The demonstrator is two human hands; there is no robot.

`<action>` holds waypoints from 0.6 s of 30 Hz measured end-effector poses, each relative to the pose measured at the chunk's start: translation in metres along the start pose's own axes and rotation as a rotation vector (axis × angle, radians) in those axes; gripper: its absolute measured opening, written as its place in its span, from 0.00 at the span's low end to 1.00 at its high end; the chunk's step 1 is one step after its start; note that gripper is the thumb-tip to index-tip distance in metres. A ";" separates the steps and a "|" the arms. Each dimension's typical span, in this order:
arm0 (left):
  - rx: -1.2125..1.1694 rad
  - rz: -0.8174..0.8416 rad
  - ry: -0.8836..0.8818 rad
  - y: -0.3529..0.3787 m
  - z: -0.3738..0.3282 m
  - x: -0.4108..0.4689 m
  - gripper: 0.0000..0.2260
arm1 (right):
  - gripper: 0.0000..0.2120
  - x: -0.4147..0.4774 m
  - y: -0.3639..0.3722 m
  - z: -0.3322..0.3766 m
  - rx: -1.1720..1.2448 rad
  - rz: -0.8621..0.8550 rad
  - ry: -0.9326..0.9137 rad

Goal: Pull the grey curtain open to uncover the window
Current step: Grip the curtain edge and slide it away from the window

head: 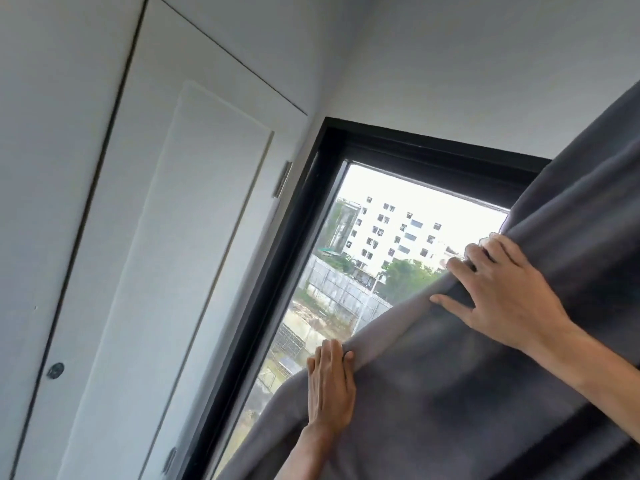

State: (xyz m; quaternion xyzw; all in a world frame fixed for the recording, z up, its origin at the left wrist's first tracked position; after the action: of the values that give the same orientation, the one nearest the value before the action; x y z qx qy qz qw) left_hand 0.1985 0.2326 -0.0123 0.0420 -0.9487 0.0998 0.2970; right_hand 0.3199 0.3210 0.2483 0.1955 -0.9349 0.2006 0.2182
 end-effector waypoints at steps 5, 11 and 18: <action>-0.063 -0.015 0.054 0.043 -0.062 -0.034 0.09 | 0.31 -0.073 0.002 -0.065 -0.002 0.016 0.124; -0.126 -0.005 0.224 0.097 -0.146 -0.077 0.07 | 0.31 -0.164 0.007 -0.145 -0.052 0.121 0.188; -0.312 0.118 0.294 0.171 -0.250 -0.145 0.08 | 0.30 -0.277 0.016 -0.238 -0.142 0.187 0.281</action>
State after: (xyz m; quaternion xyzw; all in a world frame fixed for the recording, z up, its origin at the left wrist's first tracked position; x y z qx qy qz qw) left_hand 0.4327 0.4560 0.0778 -0.0748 -0.9000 -0.0258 0.4287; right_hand 0.6208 0.5215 0.3051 0.0618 -0.9211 0.1786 0.3405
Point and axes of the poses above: each hand's wrist, its own x-axis towards the middle knuckle, its own y-axis out of the palm, z = x × y, the point moved 8 cm from there along x, towards the middle knuckle, and after that the axes turned 6 degrees about -x, right-handed, at the moved point
